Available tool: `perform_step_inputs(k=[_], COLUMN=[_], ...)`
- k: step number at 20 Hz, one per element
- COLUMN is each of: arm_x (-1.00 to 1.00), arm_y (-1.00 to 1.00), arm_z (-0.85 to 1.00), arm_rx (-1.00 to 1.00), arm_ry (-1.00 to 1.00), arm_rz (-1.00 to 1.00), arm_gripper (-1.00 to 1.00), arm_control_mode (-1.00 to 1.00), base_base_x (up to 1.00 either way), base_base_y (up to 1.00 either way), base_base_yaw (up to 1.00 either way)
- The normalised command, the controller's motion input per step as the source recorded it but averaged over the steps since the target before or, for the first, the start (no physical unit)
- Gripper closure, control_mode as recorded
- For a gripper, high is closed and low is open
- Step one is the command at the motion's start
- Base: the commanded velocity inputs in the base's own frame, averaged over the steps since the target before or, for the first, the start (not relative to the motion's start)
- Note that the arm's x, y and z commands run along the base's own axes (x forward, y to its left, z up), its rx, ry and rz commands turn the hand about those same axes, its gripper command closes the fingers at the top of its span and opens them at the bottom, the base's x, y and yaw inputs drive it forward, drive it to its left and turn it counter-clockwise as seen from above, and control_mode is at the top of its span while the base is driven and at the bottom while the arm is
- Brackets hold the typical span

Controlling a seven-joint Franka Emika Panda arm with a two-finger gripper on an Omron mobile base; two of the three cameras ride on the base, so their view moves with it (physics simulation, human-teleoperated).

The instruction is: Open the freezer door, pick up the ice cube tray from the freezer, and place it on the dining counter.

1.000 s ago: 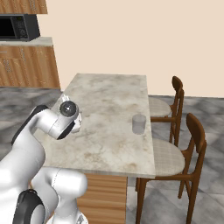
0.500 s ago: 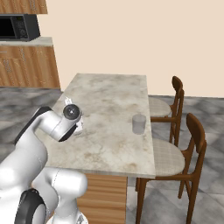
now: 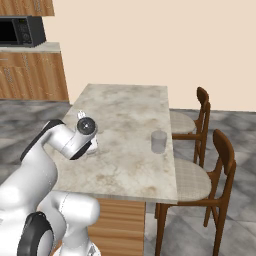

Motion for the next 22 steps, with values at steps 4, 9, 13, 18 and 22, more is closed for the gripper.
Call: perform_step_inputs(k=[4, 9, 13, 18, 22], arm_x=[-0.11, -0.17, -0.17, -0.07, 0.00], arm_y=[-0.17, -0.23, -0.19, -0.18, -0.08], arm_z=[-0.25, -0.36, -0.41, -0.27, -0.19], arm_rx=[-0.04, -0.08, -0.08, -0.05, -0.03], arm_ry=[0.05, 0.05, 0.04, 0.04, 0.03], arm_rz=[0.00, 0.02, 0.01, 0.03, 0.03], arm_gripper=[1.00, 1.00, 1.00, 1.00, 1.00], arm_control_mode=[-1.00, -1.00, -1.00, -1.00, -1.00], base_base_x=[0.00, 0.00, 0.00, 0.00, 0.00], base_base_y=[0.00, 0.00, 0.00, 0.00, 0.00], base_base_yaw=[0.00, 0.00, 0.00, 0.00, 0.00])
